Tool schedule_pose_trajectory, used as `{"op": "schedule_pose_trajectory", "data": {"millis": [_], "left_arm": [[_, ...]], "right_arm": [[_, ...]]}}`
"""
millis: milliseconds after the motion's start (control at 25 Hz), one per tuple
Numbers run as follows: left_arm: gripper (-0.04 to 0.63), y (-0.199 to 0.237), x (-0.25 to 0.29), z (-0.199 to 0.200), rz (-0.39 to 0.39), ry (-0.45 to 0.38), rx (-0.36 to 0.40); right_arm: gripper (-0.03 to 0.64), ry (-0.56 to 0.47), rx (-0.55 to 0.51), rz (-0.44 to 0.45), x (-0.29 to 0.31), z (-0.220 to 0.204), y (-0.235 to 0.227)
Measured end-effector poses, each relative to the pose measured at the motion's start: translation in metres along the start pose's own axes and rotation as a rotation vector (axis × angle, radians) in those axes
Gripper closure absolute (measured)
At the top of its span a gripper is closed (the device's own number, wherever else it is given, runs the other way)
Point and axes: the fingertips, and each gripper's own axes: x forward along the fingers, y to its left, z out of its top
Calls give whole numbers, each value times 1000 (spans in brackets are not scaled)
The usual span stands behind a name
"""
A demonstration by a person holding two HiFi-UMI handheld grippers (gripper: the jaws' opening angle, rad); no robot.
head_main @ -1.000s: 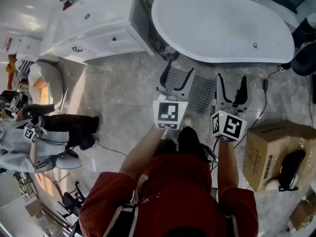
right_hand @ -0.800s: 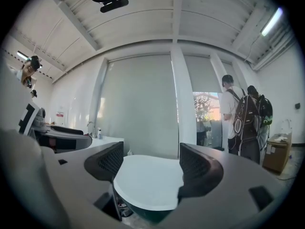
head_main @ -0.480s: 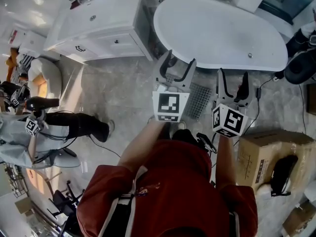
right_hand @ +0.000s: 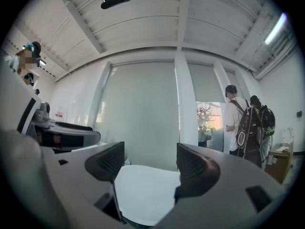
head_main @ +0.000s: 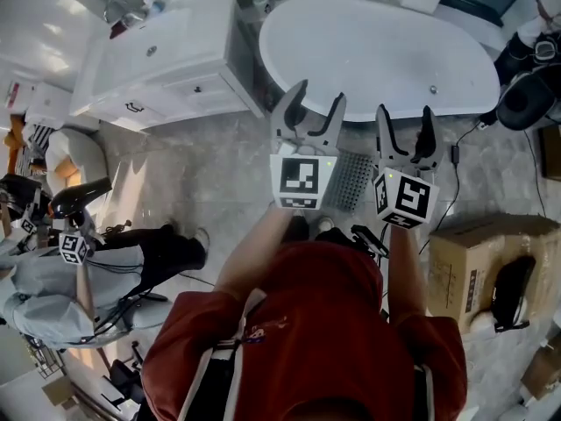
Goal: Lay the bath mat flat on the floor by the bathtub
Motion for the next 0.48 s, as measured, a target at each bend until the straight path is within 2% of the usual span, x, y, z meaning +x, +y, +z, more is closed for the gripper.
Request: {"op": "schedule_pose_trajectory", "data": {"millis": [80, 160, 240, 320, 480], "left_arm": [[367, 7, 3, 1, 2, 2, 5], [423, 13, 6, 1, 6, 2, 3], [466, 18, 7, 0, 8, -2, 0], [503, 23, 7, -1, 10, -9, 4], [566, 31, 5, -1, 12, -17, 1]], "right_arm": [[293, -12, 0, 0, 5, 4, 4], [351, -34, 12, -22, 6, 8, 5], [465, -63, 27, -59, 6, 13, 4], [538, -74, 34, -75, 7, 14, 7], [595, -77, 32, -71, 10, 16, 16]]}}
